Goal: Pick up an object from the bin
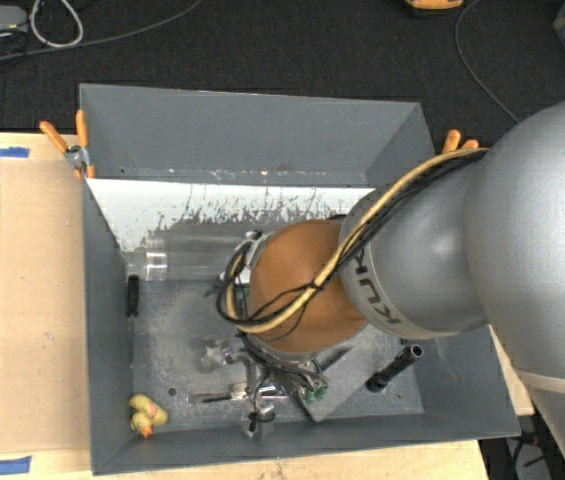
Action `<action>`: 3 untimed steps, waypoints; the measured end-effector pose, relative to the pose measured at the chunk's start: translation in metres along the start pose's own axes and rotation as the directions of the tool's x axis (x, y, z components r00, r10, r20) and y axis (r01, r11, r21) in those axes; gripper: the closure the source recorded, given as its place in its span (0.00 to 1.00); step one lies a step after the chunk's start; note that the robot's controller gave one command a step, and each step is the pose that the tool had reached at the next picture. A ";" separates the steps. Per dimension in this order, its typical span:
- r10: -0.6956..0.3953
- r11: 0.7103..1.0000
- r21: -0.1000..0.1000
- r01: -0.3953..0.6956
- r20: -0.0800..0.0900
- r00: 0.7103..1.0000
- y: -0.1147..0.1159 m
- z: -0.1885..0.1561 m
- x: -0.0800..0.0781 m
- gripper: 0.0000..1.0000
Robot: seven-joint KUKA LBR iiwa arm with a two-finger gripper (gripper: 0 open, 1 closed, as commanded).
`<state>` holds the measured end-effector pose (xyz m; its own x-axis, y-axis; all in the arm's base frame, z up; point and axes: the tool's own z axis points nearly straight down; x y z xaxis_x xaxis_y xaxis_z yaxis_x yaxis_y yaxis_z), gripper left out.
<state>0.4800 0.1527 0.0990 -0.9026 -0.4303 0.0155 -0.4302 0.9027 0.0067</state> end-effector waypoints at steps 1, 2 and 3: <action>0.207 0.978 0.002 -0.207 0.013 0.978 -0.037 0.028 -0.008 0.00; 0.050 0.999 -0.004 -0.050 0.001 0.999 -0.032 0.030 0.015 1.00; 0.050 0.999 -0.005 -0.050 0.001 0.999 -0.032 0.030 0.015 1.00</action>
Offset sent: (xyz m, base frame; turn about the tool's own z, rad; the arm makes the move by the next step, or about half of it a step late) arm 0.0006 -0.0363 -0.0290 0.0470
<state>0.4798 0.1169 0.0693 -0.9230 -0.3845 0.0144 -0.3844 0.9231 0.0105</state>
